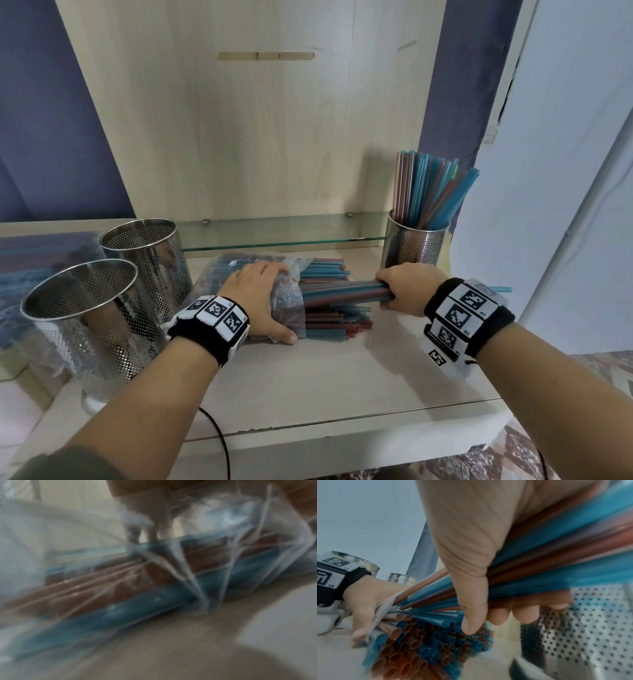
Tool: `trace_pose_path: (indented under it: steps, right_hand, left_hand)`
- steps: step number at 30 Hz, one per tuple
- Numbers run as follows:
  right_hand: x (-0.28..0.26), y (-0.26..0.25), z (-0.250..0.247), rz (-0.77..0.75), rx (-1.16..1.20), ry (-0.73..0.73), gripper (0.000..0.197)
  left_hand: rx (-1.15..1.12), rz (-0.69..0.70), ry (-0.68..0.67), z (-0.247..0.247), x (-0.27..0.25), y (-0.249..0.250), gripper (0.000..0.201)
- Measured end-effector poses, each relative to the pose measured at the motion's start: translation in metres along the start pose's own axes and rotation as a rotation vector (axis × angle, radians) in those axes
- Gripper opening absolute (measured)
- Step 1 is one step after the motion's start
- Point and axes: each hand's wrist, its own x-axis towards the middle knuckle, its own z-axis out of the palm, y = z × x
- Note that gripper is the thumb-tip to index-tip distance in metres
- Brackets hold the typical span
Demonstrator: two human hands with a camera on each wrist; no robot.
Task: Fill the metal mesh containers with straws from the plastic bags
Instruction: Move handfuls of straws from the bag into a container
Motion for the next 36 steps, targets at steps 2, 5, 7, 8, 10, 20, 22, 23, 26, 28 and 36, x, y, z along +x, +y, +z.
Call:
trace_pose_path:
  steps: [2, 5, 7, 8, 10, 20, 22, 23, 26, 28, 36]
  right_hand:
    - [-0.007, 0.006, -0.001, 0.003, -0.015, 0.036, 0.024]
    - [-0.02, 0.017, -0.003, 0.01, -0.037, 0.052, 0.025]
    - [-0.026, 0.026, -0.003, 0.027, -0.051, 0.059, 0.023]
    - [-0.029, 0.031, -0.003, 0.04, -0.05, 0.07, 0.022]
    - [-0.035, 0.041, -0.004, 0.07, -0.034, 0.104, 0.018]
    - [-0.055, 0.054, -0.014, 0.119, -0.084, 0.235, 0.016]
    - [-0.057, 0.058, -0.012, 0.127, -0.08, 0.239, 0.015]
    - [-0.058, 0.062, -0.01, 0.135, -0.061, 0.234, 0.016]
    - [-0.061, 0.075, -0.003, 0.173, 0.072, 0.195, 0.02]
    - [-0.063, 0.085, 0.001, 0.187, 0.224, 0.176, 0.024]
    - [-0.07, 0.088, -0.011, 0.012, 0.705, 0.295, 0.014]
  left_hand:
    - [-0.004, -0.001, 0.001, 0.001, 0.0, -0.001, 0.121]
    - [-0.01, -0.002, 0.001, 0.001, 0.001, -0.001, 0.122]
    - [-0.01, -0.001, 0.002, 0.002, 0.002, -0.002, 0.123]
    - [-0.009, -0.001, 0.001, 0.002, 0.002, -0.002, 0.123]
    - [-0.006, -0.005, 0.001, 0.003, 0.002, -0.002, 0.125]
    - [-0.011, -0.006, 0.011, 0.004, 0.004, -0.002, 0.129]
    - [-0.009, -0.01, 0.012, 0.004, 0.004, -0.002, 0.13]
    - [-0.009, -0.012, 0.011, 0.004, 0.004, -0.001, 0.131]
    - [-0.001, -0.013, 0.01, 0.004, 0.005, -0.001, 0.131]
    - [-0.006, -0.013, 0.015, 0.006, 0.005, -0.002, 0.131]
    - [0.009, -0.01, 0.011, 0.005, 0.004, 0.001, 0.131]
